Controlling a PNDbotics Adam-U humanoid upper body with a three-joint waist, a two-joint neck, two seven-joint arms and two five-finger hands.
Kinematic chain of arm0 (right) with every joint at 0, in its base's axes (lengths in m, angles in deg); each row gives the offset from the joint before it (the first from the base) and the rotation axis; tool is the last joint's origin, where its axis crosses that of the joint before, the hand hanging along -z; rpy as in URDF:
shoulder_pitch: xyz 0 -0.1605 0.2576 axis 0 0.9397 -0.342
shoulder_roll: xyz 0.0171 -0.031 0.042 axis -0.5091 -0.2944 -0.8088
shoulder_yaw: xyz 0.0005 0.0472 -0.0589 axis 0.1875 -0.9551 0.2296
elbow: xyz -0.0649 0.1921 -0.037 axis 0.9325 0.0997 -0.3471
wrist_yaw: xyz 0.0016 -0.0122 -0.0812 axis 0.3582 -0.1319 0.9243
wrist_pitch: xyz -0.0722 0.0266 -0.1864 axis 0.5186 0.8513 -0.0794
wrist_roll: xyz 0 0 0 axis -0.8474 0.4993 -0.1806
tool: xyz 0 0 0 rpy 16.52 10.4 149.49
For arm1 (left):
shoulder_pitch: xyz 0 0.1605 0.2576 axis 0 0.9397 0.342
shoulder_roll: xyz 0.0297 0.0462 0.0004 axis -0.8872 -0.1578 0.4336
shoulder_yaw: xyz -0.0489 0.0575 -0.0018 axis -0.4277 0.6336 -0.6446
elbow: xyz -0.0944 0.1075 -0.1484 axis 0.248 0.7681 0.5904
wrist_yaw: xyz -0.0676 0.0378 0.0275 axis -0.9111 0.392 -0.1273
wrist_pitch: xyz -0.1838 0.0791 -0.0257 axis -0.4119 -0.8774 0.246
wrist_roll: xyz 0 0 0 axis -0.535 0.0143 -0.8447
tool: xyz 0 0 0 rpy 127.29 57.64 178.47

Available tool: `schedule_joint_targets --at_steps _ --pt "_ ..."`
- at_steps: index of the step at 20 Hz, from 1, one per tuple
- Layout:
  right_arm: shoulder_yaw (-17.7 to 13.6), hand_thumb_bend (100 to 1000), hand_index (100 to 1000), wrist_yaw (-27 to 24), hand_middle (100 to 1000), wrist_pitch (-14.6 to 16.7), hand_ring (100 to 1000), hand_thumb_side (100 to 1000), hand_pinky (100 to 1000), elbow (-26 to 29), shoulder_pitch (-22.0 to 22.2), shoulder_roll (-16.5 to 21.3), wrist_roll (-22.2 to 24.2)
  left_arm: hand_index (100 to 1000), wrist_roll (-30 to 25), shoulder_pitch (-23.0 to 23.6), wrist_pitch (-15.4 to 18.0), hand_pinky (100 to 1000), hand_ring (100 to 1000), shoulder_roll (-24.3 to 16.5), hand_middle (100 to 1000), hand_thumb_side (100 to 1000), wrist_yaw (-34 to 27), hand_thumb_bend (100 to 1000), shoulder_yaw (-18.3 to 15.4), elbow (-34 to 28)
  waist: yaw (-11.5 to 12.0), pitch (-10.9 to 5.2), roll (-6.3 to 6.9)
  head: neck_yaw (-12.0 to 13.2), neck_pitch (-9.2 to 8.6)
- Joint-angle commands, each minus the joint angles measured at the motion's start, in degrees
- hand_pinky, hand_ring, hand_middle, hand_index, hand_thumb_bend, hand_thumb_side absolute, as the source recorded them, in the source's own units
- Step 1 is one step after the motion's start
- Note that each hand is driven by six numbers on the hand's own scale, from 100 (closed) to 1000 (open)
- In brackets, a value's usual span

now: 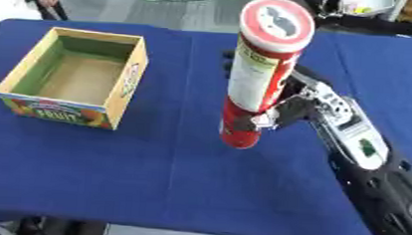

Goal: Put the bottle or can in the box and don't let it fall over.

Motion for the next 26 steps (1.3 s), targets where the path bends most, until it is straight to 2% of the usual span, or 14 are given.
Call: schedule_joint_targets --at_steps 1,6,10,13,20,26 --pt "0.66 663 499 0.15 1000 -1.85 1000 100 883 1.67 -4.4 -0.06 -1.2 846 -0.21 -0.28 0.02 717 1000 -1.01 913 892 -0.01 491 -0.49 -0.56 0.14 -0.74 -0.01 -0.15 0.31" --pt "2.87 666 498 1.21 1000 -6.21 1000 100 879 0.35 -13.23 -4.09 -3.08 845 -0.27 -0.26 -0.03 717 1000 -1.03 912 891 0.0 492 -0.42 -0.5 0.41 -0.96 -0.05 -0.41 0.31" --pt "4.04 678 499 5.17 1000 -9.8 1000 100 876 -2.56 -20.8 -9.99 -4.81 845 -0.35 -0.35 -0.07 717 1000 -0.96 912 891 -0.03 493 -0.28 -0.49 0.78 -1.01 -0.07 -0.81 0.31" --pt "4.36 680 497 8.71 1000 -11.36 1000 100 872 -6.49 -25.64 -15.23 -6.05 845 -0.5 -0.57 -0.13 717 1000 -0.85 912 890 -0.02 494 -0.11 -0.5 1.21 -0.92 -0.01 -1.23 0.31" --pt "4.0 689 495 18.8 1000 -11.5 1000 100 869 -16.25 -34.38 -25.3 -8.26 845 -0.79 -1.45 -0.14 718 1000 -0.8 912 889 -0.25 494 0.2 -0.74 2.82 -0.29 0.31 -2.95 0.31" --pt "1.65 681 492 23.91 1000 -10.27 1000 126 865 -24.14 -39.35 -32.15 -13.03 846 -1.24 -2.45 -0.28 718 1000 -0.49 912 888 -0.5 495 0.68 -0.81 4.23 0.47 0.4 -4.9 0.31"
